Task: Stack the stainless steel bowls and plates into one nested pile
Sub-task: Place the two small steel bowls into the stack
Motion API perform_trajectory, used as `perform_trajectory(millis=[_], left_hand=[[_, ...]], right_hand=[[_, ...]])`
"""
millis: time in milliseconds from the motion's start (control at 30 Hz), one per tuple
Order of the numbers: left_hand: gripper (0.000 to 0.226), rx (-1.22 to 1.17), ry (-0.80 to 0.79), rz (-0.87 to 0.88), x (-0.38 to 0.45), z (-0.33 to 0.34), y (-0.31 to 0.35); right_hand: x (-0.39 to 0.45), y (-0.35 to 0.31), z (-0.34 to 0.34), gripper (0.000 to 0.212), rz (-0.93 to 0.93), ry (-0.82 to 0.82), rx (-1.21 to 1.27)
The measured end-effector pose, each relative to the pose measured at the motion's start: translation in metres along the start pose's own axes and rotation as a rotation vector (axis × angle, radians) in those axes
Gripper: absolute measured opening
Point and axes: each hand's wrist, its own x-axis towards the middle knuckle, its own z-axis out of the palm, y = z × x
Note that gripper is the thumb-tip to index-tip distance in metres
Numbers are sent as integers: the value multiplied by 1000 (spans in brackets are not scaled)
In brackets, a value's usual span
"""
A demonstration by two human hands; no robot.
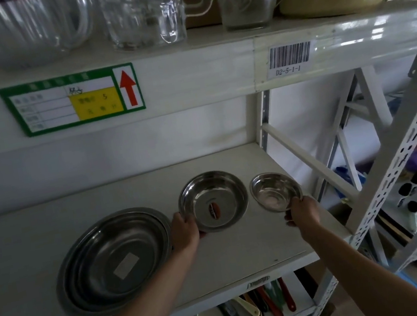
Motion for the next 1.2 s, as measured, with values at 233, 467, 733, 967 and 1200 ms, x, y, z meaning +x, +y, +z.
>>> perform_trajectory(millis=[233,467,733,967,1200], left_hand=[[27,-82,61,30,13,-51,14],[34,-83,187,34,18,-111,17],[29,-210,220,-9,14,-171,6],[28,-78,285,-22,11,-204,-10],[24,67,305,-39,14,-223,-22]], right_hand=[[-14,-26,34,27,-89,-80,-13],[-36,-49,77,27,-164,-136,-8],[-70,-70,131,27,-239,-278,-23],[-101,-72,177,26,-299,-398,-69],[-134,-68,212,26,-358,-474,-221]])
